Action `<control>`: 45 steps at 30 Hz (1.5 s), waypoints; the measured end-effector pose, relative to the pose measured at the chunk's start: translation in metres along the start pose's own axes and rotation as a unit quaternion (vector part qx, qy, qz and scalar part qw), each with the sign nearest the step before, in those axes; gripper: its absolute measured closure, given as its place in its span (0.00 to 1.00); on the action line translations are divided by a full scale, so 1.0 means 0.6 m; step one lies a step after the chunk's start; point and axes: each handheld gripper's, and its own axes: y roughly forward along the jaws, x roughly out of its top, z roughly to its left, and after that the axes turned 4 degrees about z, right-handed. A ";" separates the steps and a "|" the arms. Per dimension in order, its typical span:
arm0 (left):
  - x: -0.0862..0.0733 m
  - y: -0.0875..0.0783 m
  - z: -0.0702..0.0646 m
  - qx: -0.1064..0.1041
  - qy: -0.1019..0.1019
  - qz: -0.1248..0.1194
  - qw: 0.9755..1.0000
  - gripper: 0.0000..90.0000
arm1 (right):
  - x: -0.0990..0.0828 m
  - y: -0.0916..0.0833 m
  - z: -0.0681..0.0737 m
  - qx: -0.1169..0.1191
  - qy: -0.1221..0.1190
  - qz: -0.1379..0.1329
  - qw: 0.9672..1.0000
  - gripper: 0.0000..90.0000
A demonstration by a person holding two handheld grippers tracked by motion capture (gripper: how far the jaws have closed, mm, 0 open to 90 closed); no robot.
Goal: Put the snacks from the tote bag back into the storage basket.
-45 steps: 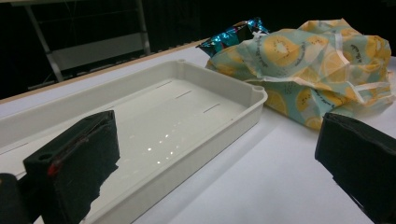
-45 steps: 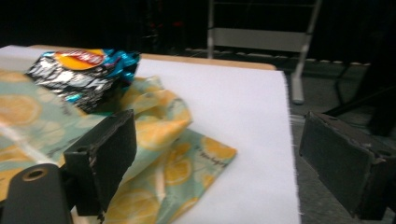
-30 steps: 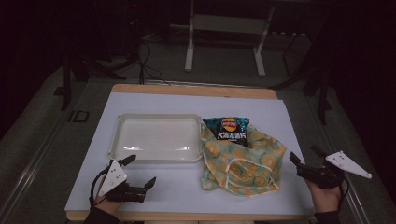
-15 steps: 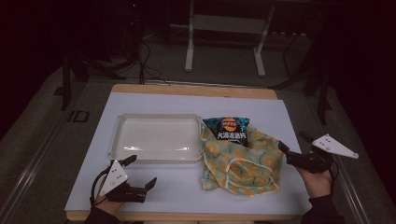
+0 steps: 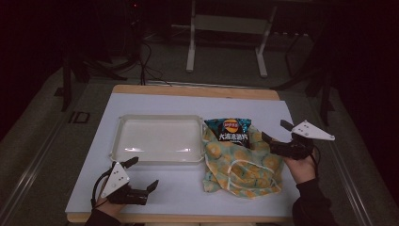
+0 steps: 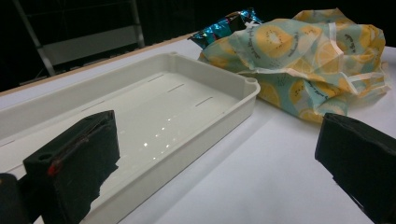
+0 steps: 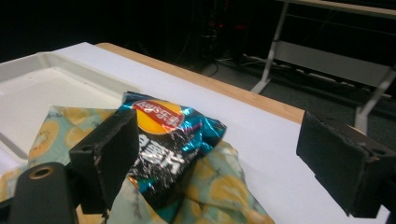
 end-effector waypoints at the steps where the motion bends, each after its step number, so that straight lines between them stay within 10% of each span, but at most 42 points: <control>1: 0.000 0.000 0.000 -0.001 0.000 0.001 1.000 0.00 | 0.002 0.006 0.001 0.004 -0.002 0.001 1.000 0.15; 20: 0.000 0.002 -0.002 -0.005 0.006 0.004 1.000 0.00 | 0.024 0.103 0.002 0.058 -0.008 0.027 0.998 0.17; 45: -0.001 0.001 -0.006 -0.010 0.011 0.005 1.000 0.00 | -0.022 0.207 -0.052 0.095 0.027 0.098 0.990 0.22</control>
